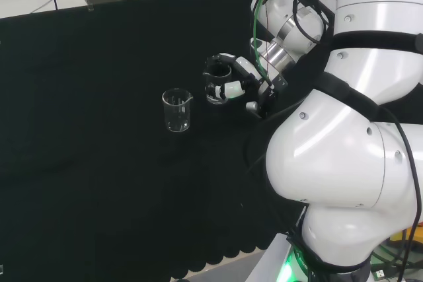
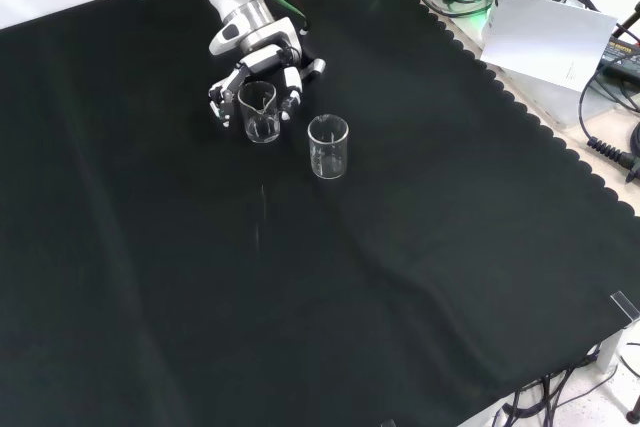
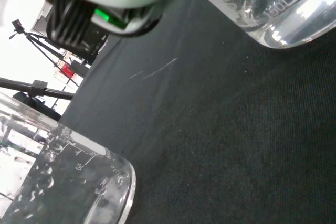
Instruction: Pick up the beaker on the right.
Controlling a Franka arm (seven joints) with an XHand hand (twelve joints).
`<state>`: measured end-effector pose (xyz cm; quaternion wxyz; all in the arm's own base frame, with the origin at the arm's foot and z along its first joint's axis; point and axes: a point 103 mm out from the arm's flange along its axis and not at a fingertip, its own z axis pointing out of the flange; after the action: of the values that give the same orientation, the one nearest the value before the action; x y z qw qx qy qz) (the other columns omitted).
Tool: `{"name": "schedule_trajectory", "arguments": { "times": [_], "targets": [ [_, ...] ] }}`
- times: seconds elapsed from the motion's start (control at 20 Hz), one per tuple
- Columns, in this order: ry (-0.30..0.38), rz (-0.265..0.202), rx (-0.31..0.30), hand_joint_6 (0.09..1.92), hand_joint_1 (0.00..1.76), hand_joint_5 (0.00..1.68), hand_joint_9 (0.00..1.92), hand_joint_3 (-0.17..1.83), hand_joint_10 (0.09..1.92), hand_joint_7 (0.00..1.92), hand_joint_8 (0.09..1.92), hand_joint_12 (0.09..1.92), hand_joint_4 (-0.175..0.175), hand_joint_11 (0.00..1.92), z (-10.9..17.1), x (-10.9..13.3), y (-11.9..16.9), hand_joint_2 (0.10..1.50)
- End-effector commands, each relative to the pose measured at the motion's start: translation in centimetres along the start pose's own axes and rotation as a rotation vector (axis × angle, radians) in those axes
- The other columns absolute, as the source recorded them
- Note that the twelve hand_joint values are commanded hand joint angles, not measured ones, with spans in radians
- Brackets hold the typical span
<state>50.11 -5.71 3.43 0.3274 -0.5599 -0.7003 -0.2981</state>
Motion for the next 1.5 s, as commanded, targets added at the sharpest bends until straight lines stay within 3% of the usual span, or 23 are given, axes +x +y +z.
{"name": "schedule_trajectory", "arguments": {
  "times": [0.05, 0.2, 0.25, 0.35, 0.4, 0.55, 0.7, 0.75, 0.85, 1.05, 1.2, 1.3, 1.5],
  "targets": [
    [0.011, 0.015, 0.006, 0.86, 0.92, 0.53, 0.57, 0.64, 0.59, 0.47, 0.73, 1.38, -0.026, 0.06, 0.3, 0.0, 0.2, 0.57],
    [0.016, 0.047, -0.003, 0.89, 1.03, 0.69, 0.69, 0.67, 0.59, 0.58, 0.73, 1.36, -0.027, 0.18, 0.4, 0.0, 0.5, 0.62],
    [0.019, 0.061, -0.008, 0.93, 1.07, 0.82, 0.77, 0.57, 0.59, 0.67, 0.74, 1.34, -0.033, 0.27, 0.4, 0.1, 0.6, 0.72],
    [0.021, 0.092, -0.04, 0.98, 1.18, 0.97, 0.95, 0.34, 0.63, 0.9, 0.88, 1.2, 0.01, 0.61, 0.4, 0.0, 0.6, 0.9],
    [0.004, 0.101, -0.059, 0.97, 1.26, 1.01, 1.05, 0.31, 0.65, 1.0, 0.9, 1.1, -0.026, 0.77, 0.4, 0.0, 0.7, 0.91],
    [-0.054, 0.113, -0.126, 0.89, 1.4, 1.11, 1.27, 0.6, 0.65, 1.19, 0.85, 0.88, -0.135, 1.02, 0.0, 0.4, 0.7, 0.7],
    [-0.098, 0.095, -0.186, 0.79, 1.43, 1.16, 1.39, 0.74, 0.56, 1.29, 0.75, 0.76, -0.171, 1.12, -1.1, 1.1, 0.8, 0.59],
    [-0.11, 0.084, -0.188, 0.76, 1.47, 1.17, 1.42, 0.66, 0.54, 1.3, 0.73, 0.73, -0.174, 1.13, -1.6, 1.4, 0.9, 0.63],
    [-0.139, 0.057, -0.176, 0.71, 1.52, 1.18, 1.44, 0.54, 0.5, 1.31, 0.71, 0.67, -0.175, 1.14, -2.8, 2.1, 1.2, 0.67],
    [-0.181, 0.023, -0.115, 0.68, 1.54, 1.19, 1.45, 0.54, 0.51, 1.32, 0.71, 0.61, -0.175, 1.17, -5.2, 3.3, 1.4, 0.67],
    [-0.198, 0.02, -0.076, 0.68, 1.54, 1.2, 1.45, 0.58, 0.55, 1.32, 0.71, 0.6, -0.175, 1.19, -6.5, 4.1, 1.0, 0.65],
    [-0.203, 0.022, -0.049, 0.69, 1.48, 1.22, 1.45, 0.77, 0.56, 1.34, 0.72, 0.65, -0.175, 1.22, -7.0, 4.7, 0.5, 0.55],
    [-0.226, 0.02, -0.028, 0.71, 1.43, 1.22, 1.33, 0.63, 0.63, 1.23, 0.75, 0.68, -0.175, 1.24, -7.7, 6.1, -1.2, 0.66]
  ]
}}
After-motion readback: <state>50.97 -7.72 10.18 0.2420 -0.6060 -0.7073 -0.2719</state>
